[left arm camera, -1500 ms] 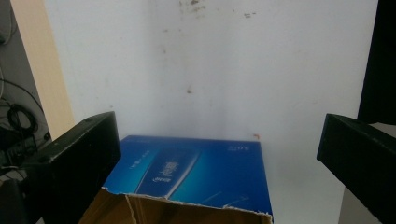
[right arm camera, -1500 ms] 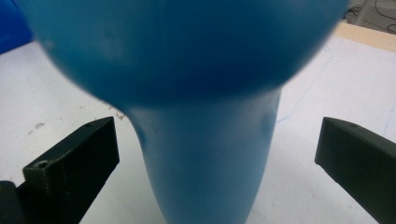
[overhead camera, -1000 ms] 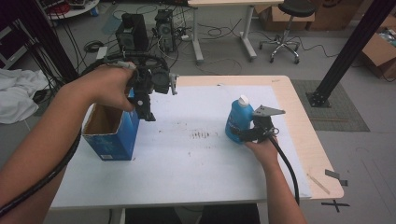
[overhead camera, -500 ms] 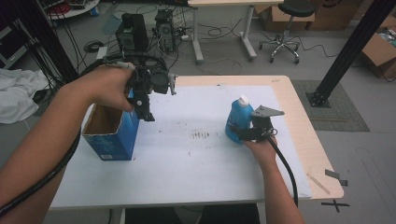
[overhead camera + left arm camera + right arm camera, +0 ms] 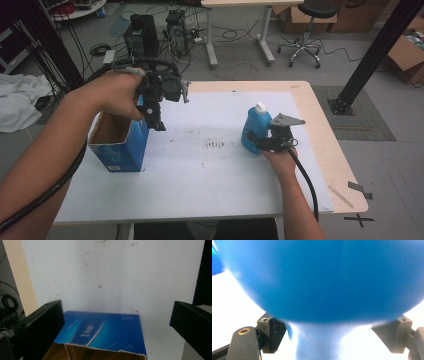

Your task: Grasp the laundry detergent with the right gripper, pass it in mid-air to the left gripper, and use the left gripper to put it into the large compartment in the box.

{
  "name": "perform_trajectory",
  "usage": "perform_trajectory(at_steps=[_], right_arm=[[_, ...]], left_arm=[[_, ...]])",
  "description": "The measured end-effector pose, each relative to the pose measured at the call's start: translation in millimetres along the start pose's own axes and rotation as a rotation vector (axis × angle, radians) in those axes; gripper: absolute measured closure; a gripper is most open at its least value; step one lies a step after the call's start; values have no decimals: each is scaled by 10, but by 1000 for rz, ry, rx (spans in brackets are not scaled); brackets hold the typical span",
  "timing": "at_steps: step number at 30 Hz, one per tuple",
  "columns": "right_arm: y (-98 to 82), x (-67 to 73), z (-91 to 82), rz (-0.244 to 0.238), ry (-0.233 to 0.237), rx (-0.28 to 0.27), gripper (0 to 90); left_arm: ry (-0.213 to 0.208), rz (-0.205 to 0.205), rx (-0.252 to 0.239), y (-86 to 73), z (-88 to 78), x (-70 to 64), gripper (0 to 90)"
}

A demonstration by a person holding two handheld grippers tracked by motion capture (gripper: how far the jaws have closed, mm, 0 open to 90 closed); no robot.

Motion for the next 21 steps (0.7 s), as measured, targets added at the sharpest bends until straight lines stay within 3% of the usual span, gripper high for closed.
perform_trajectory(at_steps=[21], right_arm=[[-18,19,-12,-9,13,-15,302]], left_arm=[[5,6,6,10,23,-23,1]])
Point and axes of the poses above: each handheld gripper's, and its own axes: z roughly forward along the jaws, y roughly out of its top, x roughly to its left, the point moved 1 cm from there along z, roughly forward along the jaws, and after that the axes turned 7 degrees about y, right-handed, at the moved point
